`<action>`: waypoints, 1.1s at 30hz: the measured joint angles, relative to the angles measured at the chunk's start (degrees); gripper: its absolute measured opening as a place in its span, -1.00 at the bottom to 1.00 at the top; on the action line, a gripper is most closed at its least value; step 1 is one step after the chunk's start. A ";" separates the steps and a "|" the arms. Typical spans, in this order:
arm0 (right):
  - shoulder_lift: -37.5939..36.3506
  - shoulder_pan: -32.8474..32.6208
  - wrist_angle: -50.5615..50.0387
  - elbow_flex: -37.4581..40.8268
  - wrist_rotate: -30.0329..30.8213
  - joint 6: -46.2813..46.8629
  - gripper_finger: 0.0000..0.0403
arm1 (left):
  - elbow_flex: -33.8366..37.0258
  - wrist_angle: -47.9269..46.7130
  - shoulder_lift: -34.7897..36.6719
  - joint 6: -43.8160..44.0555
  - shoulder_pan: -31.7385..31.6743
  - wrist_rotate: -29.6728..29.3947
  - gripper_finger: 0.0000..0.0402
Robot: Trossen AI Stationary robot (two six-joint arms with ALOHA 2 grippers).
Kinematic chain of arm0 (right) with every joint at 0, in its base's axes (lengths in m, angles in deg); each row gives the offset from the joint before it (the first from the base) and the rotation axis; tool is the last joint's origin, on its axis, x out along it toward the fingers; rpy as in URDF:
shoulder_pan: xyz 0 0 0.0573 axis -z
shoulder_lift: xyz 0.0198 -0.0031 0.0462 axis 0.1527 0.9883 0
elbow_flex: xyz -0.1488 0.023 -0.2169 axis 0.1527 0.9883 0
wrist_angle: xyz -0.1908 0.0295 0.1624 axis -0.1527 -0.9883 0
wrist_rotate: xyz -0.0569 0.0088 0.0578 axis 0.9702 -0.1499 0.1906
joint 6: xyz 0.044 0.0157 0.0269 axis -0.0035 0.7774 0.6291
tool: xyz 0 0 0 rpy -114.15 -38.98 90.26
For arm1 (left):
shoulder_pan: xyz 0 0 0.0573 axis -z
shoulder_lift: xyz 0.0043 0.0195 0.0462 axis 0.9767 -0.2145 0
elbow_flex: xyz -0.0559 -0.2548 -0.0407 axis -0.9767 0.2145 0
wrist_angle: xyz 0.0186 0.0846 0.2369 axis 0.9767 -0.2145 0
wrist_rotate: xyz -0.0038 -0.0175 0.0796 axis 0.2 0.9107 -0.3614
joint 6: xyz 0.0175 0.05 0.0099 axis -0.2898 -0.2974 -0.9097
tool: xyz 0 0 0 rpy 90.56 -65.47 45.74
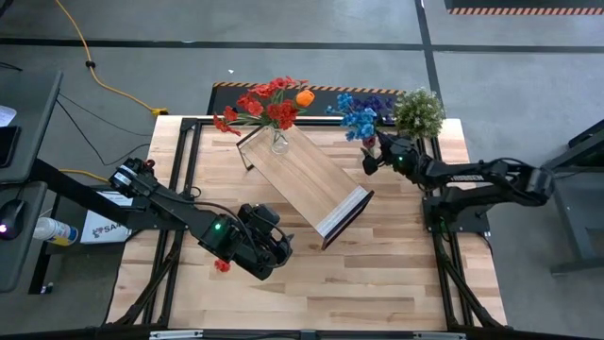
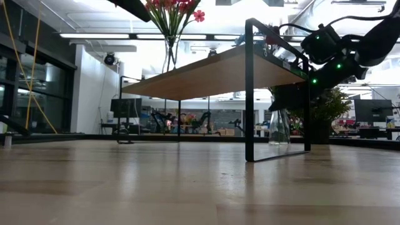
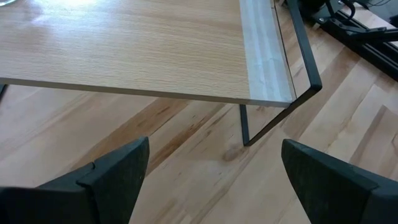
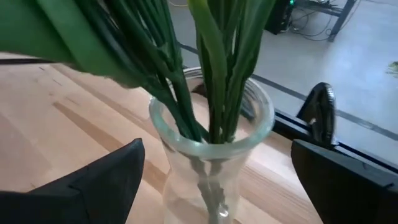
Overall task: Pick and place flowers into a vace then onto a shelf
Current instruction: Put the transparent vase on the shelf
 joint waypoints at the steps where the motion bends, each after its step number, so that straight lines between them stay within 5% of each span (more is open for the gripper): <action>1: 0.73 0.21 0.96 0.00 -0.56 0.18 0.94 | 0.00 0.00 0.00 0.01 0.00 0.01 0.98; 21: 3.05 0.30 4.08 -0.02 2.94 -0.32 0.95 | 0.00 0.02 0.00 0.02 0.00 0.72 0.98; 33: 3.03 0.28 3.89 -0.02 2.43 -0.21 0.78 | 0.00 0.04 0.00 0.04 -0.01 0.74 0.98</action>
